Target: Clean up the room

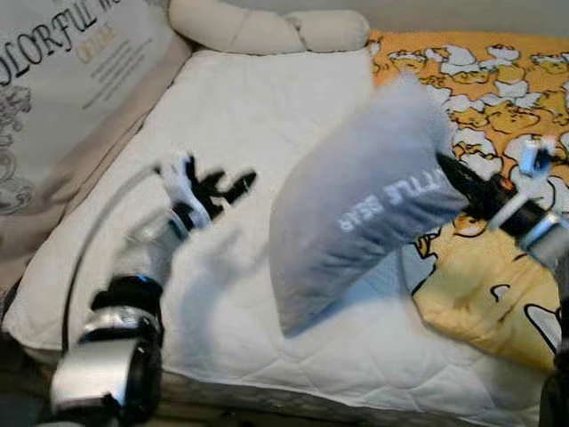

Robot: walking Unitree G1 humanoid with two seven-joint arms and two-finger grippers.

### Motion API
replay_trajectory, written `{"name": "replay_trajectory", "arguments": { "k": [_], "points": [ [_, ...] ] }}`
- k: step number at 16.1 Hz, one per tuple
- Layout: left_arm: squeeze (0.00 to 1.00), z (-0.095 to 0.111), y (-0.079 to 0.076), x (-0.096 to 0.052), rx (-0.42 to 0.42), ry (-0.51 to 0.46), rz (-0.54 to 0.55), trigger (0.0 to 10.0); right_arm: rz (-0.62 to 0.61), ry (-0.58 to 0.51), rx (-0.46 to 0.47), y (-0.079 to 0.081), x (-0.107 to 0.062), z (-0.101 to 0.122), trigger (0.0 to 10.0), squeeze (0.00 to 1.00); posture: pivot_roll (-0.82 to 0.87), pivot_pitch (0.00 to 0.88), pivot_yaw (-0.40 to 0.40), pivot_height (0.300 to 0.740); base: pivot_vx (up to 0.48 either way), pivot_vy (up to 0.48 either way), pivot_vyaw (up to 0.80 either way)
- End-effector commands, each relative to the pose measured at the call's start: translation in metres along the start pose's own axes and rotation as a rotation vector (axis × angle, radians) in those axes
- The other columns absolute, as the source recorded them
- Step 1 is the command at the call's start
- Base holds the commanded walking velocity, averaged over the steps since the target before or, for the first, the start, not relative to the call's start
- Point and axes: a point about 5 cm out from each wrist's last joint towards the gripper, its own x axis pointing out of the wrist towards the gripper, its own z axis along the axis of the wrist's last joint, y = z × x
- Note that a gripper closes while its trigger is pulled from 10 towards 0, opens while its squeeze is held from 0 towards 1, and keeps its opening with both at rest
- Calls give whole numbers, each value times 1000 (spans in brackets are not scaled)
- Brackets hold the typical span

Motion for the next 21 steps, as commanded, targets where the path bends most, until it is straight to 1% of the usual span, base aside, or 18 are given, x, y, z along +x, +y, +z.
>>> {"name": "replay_trajectory", "arguments": {
  "k": [1,2,3,4,6,7,8,9,10,11,12,14,15,16,17,19,20,21],
  "points": [
    [1000,14,-5,4,17,-21,-63,10000,73,39,-25,8,9,2,0,0,-5,0,23,740,0,0,0],
    [1000,26,-14,7,28,-29,-172,10000,187,62,-66,18,14,12,0,0,3,0,22,740,0,0,0],
    [1000,30,-17,8,25,-33,-202,10000,221,72,-82,22,15,14,0,0,4,0,21,740,0,0,0],
    [1000,41,-25,12,18,-53,-289,10000,330,123,-132,32,16,20,0,0,6,0,24,740,0,0,0],
    [1000,50,-28,15,14,-74,-331,10000,422,174,-183,41,16,25,0,0,4,0,27,740,0,0,0],
    [1000,54,-26,15,-17,-93,-350,10000,468,195,-201,45,14,29,0,0,3,0,29,740,0,0,0],
    [1000,62,-22,14,-100,-155,-363,10000,531,223,-229,50,10,35,0,0,-2,0,35,740,0,0,0],
    [1000,66,-20,14,-140,-181,-360,10000,555,251,-254,51,8,38,0,0,-6,0,38,740,0,0,0],
    [1000,70,-19,15,-150,-199,-351,10000,561,267,-272,52,7,40,0,0,-9,0,40,740,0,0,0],
    [1000,80,-24,19,-155,-237,-381,10000,561,289,-339,53,8,50,0,0,-12,0,44,740,0,0,0],
    [1000,83,-26,21,-150,-243,-401,10000,559,284,-361,54,9,54,0,0,-11,0,44,740,0,0,0],
    [1000,86,-34,26,-123,-224,-452,10000,561,260,-402,57,14,65,0,0,-10,0,44,740,0,0,0],
    [1000,81,-40,29,-140,-192,-510,10000,564,260,-422,58,17,68,0,0,-9,0,45,740,0,0,0],
    [1000,76,-49,30,-228,-155,-626,10000,556,263,-432,56,21,67,0,0,-13,0,50,740,0,0,0],
    [1000,74,-52,29,-263,-147,-673,10000,553,263,-430,55,22,65,0,0,-14,0,52,740,0,0,0],
    [1000,72,-60,24,-377,-142,-790,10000,541,266,-431,53,24,60,0,0,-13,0,53,740,0,0,0],
    [1000,70,-63,18,-447,-140,-862,10000,531,266,-431,51,25,57,0,0,-9,0,53,740,0,0,0],
    [1000,70,-63,14,-486,-144,-895,10000,528,266,-430,50,25,57,0,0,-7,0,53,740,0,0,0]
  ]
}}
